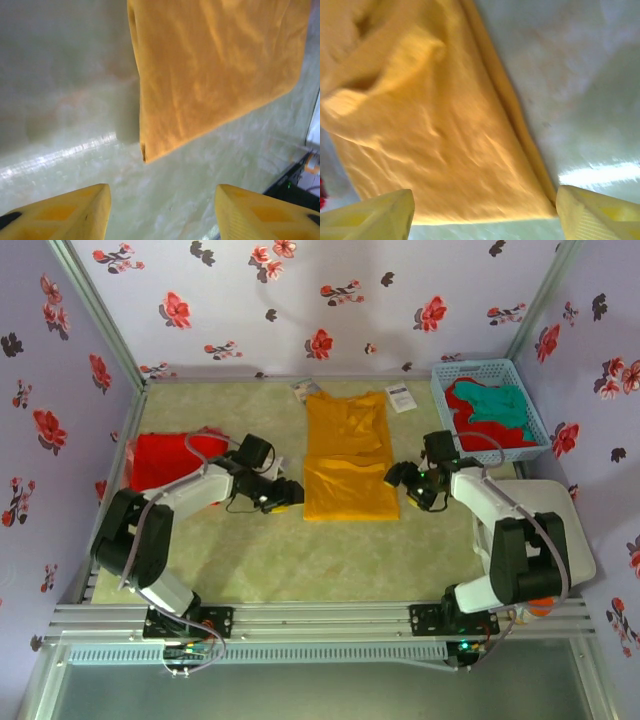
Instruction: Fold and stack the t-shirts
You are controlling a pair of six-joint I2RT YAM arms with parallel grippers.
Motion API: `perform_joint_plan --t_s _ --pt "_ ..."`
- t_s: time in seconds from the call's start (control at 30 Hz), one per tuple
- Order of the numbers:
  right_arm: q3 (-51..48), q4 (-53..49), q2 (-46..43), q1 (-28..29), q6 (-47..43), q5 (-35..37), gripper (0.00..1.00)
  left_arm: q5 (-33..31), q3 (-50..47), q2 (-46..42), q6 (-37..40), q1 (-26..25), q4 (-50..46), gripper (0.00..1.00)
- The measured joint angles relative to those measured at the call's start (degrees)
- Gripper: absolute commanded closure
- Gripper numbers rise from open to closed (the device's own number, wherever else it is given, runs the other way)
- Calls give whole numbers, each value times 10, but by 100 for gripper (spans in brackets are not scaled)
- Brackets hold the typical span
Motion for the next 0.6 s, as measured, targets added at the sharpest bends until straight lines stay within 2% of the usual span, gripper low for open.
perform_joint_plan --t_s 0.17,0.3,0.6 --pt "-52 -17 -29 18 -12 25 37 0 -36 -1 -34 -28 37 44" --pt "-60 -15 -18 25 -15 36 45 0 -32 37 -49 -33 68 47" --pt "-58 4 32 50 -24 39 51 0 3 102 -61 -37 86 51"
